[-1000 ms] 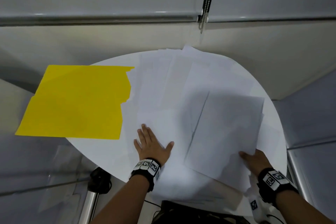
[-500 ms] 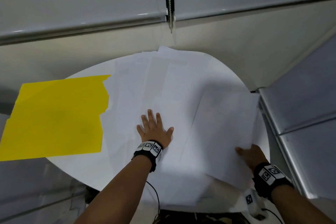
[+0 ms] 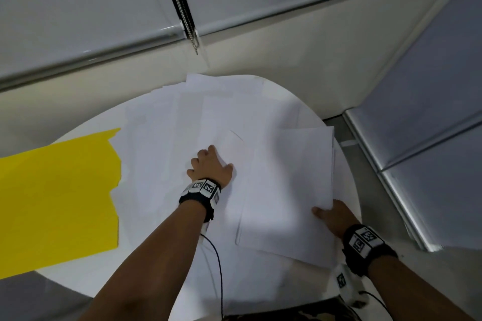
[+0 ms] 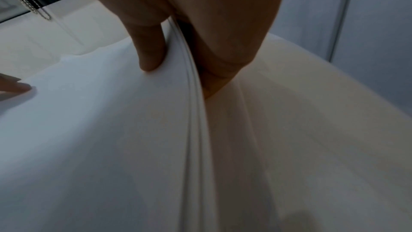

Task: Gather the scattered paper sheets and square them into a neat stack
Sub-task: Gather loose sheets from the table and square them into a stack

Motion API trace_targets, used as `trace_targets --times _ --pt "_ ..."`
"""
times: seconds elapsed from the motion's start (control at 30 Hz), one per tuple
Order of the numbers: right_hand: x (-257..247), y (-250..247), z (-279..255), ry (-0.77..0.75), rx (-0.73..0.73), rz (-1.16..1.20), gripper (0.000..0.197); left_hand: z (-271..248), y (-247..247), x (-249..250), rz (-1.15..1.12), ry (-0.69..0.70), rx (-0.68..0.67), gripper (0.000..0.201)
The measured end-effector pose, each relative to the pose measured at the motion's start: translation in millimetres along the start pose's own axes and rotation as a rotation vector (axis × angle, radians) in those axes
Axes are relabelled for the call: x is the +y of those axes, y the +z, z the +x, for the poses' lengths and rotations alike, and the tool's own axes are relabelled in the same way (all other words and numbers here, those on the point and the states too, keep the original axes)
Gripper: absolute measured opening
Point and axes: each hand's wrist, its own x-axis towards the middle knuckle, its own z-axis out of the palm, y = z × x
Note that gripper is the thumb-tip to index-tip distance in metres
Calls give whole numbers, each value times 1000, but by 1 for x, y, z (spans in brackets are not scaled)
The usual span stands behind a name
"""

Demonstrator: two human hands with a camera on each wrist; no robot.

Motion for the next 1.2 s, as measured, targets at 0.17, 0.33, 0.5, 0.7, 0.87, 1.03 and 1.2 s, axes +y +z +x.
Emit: trace_targets --times 0.17,0.33,0.5,0.7,0.87,1.03,1.2 --pt "-3 -2 -2 -25 -16 -18 37 17 -10 -2 -105 -84 -86 80" --pt "-7 -4 -6 -33 -16 -18 36 23 -18 -1 -336 -118 -188 99" --pt "-13 -4 -9 -35 -26 -28 35 23 -37 -6 -628 -62 -257 72" --pt "-22 -1 -13 -31 -33 -38 36 18 -49 -13 -288 -33 19 55" --pt "-24 2 -19 -61 -11 -33 41 10 -47 -41 -289 -114 -59 67" --pt "-24 5 -27 -53 -20 -7 33 11 -46 -51 -412 -14 -209 76" --pt "-29 8 -31 -10 11 57 15 6 -51 -43 -325 48 25 44"
